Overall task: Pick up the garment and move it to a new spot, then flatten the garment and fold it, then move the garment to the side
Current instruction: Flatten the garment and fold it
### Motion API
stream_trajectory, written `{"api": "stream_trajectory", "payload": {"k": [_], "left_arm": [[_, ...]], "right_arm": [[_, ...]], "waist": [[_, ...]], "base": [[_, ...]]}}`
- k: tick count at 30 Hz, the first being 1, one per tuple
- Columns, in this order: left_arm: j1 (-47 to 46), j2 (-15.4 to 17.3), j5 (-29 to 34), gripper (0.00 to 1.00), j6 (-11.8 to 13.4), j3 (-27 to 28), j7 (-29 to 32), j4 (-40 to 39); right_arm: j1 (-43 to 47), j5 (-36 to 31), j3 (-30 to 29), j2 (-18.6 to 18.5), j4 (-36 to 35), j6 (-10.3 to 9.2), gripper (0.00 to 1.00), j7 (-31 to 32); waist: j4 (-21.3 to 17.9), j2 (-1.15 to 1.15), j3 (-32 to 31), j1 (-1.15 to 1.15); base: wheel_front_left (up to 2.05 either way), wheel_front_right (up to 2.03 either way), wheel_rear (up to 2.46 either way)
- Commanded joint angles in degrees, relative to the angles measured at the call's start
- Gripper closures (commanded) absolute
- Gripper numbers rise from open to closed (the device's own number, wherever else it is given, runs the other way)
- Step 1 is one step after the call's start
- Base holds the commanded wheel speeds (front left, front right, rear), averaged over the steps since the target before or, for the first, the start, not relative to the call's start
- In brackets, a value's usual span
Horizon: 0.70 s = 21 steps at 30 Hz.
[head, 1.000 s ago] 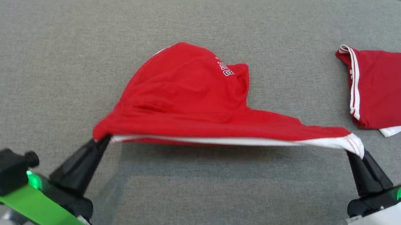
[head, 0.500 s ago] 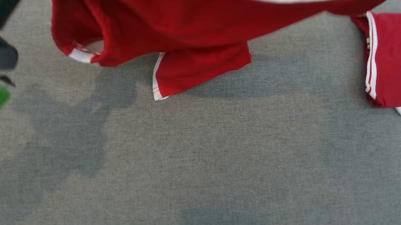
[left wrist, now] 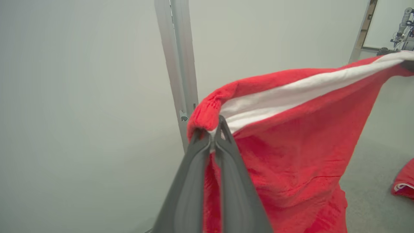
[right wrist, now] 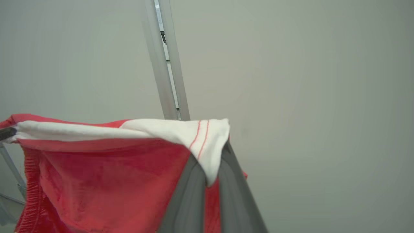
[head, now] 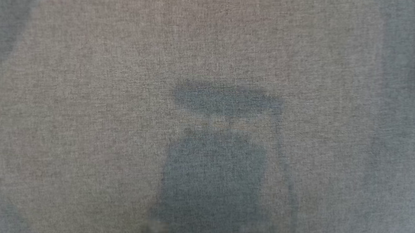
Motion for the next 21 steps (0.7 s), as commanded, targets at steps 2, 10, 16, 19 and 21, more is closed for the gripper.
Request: {"api": "stream_trajectory", "payload": {"k": [2,10,16,19,21], "left_arm": [[-5.11,-2.43,2.36,1.0,-0.6,0.48,-3.35,5.48],[-17.34,-10.64,9.94,1.0,-2.33,1.41,-24.12,22.92],[-15.43,-12.95,8.8,1.0,-5.11,-1.59,-26.95,31.29],[-11.95,-11.6,7.28,1.0,-5.81,-4.17,-26.54,31.79],[-10.37,-10.89,6.78,1.0,-5.88,-5.32,-26.47,30.96]], "right_arm": [[-5.9,-3.78,-2.81,3.62,5.64,-0.04,1.0,-2.66],[-21.66,-16.82,-13.97,11.38,21.03,-0.09,1.0,-18.19],[-22.64,-17.58,-9.62,12.33,28.59,-0.06,1.0,-21.02],[-18.62,-15.55,-5.26,12.34,29.57,-0.06,1.0,-21.71],[-16.86,-14.73,-3.76,11.81,29.14,-0.06,1.0,-21.82]], "waist": [[-0.28,0.25,6.99,-0.01],[-1.09,0.25,9.31,-0.01],[-1.59,0.25,10.13,-0.01],[-1.65,0.25,9.88,-0.01],[-1.6,0.25,9.54,-0.01]], "base": [[0.0,0.0,0.0],[0.0,0.0,0.0],[0.0,0.0,0.0],[0.0,0.0,0.0],[0.0,0.0,0.0]]}}
